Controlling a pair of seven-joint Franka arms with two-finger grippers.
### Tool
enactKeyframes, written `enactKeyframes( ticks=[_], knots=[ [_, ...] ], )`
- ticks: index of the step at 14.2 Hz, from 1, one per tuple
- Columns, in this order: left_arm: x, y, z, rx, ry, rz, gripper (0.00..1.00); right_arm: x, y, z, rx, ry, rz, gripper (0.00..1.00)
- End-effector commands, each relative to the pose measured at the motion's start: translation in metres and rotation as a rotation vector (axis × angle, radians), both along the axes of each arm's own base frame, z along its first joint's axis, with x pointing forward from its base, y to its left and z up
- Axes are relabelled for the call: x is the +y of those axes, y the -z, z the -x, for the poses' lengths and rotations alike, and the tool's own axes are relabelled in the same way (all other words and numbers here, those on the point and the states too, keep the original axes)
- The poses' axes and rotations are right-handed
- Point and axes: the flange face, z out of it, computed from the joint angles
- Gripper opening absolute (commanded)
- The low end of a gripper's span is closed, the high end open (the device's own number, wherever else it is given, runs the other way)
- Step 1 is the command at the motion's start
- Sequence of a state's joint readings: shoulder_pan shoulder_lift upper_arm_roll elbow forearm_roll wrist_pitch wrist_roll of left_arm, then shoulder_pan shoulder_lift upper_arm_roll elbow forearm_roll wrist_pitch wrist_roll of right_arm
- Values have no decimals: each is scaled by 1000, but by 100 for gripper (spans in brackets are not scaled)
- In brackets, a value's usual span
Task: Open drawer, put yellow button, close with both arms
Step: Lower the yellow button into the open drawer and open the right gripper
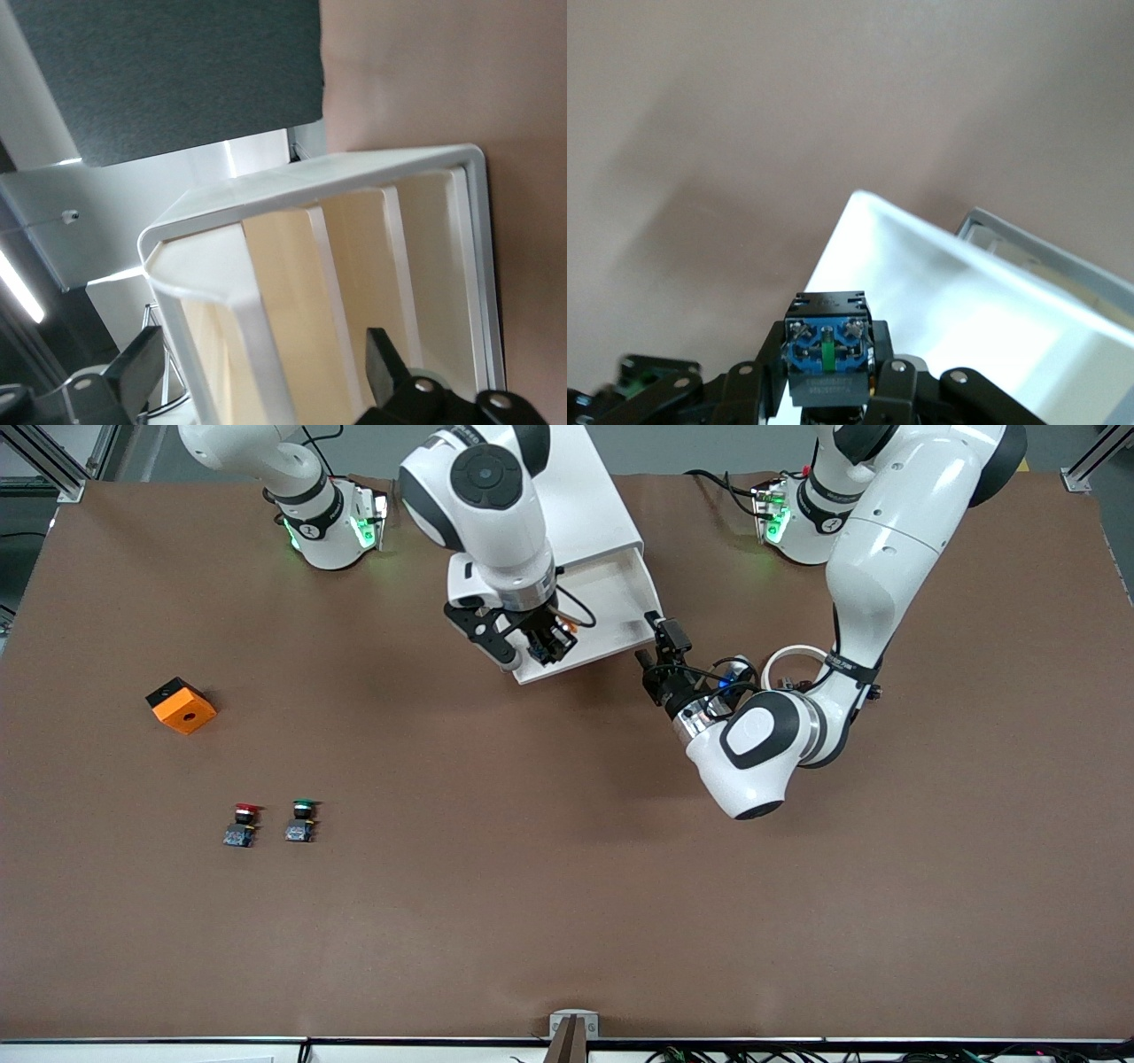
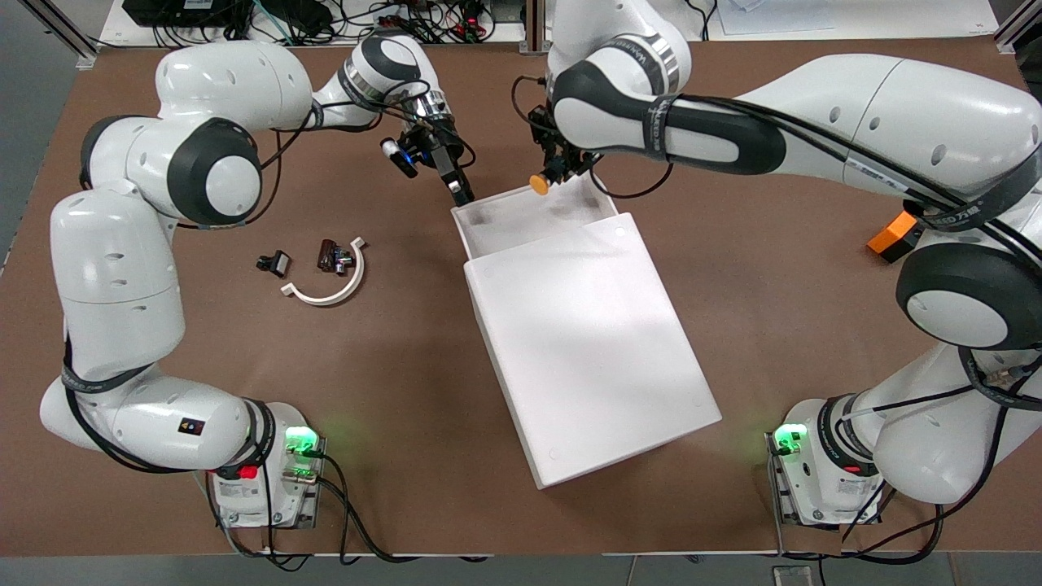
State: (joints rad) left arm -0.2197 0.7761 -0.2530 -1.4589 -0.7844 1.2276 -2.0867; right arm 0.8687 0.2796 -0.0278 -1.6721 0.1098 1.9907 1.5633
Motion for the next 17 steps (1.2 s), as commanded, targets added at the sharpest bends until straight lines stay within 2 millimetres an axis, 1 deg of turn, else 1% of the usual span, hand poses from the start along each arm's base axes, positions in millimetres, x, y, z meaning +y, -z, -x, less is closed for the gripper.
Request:
enactKeyframes(
  ticks=[1,3,5,6,7,8,10,12,13,14,15,17],
  knots=[
    [6,-24,-17,-85,1,108,100,20,10,20,-2,4,28,0],
    [12,-30,-25,-130,5,159,100,33,19,30,0,-3,41,0],
    [16,-30,-26,-181,46,203,100,43,21,32,0,-8,37,0],
    [19,-36,-30,-225,67,228,100,48,20,36,-3,-4,35,0],
    [20,-38,-32,-270,106,258,100,51,24,37,0,9,40,0],
    [20,-40,-33,-319,153,287,100,56,20,38,-5,7,33,0],
    [22,-45,-47,-435,177,347,100,59,21,40,-4,9,32,0],
    [20,-45,-53,-520,217,391,100,64,24,45,-2,30,37,0],
    [20,-50,-59,-580,259,417,100,65,24,46,-2,28,38,0],
    [20,-54,-66,-651,313,430,100,65,24,46,0,31,36,39],
    [15,-52,-69,-726,379,439,100,66,21,46,-2,34,34,99],
    [12,-61,-78,-856,466,445,100,67,18,47,-5,27,32,100]
  ],
)
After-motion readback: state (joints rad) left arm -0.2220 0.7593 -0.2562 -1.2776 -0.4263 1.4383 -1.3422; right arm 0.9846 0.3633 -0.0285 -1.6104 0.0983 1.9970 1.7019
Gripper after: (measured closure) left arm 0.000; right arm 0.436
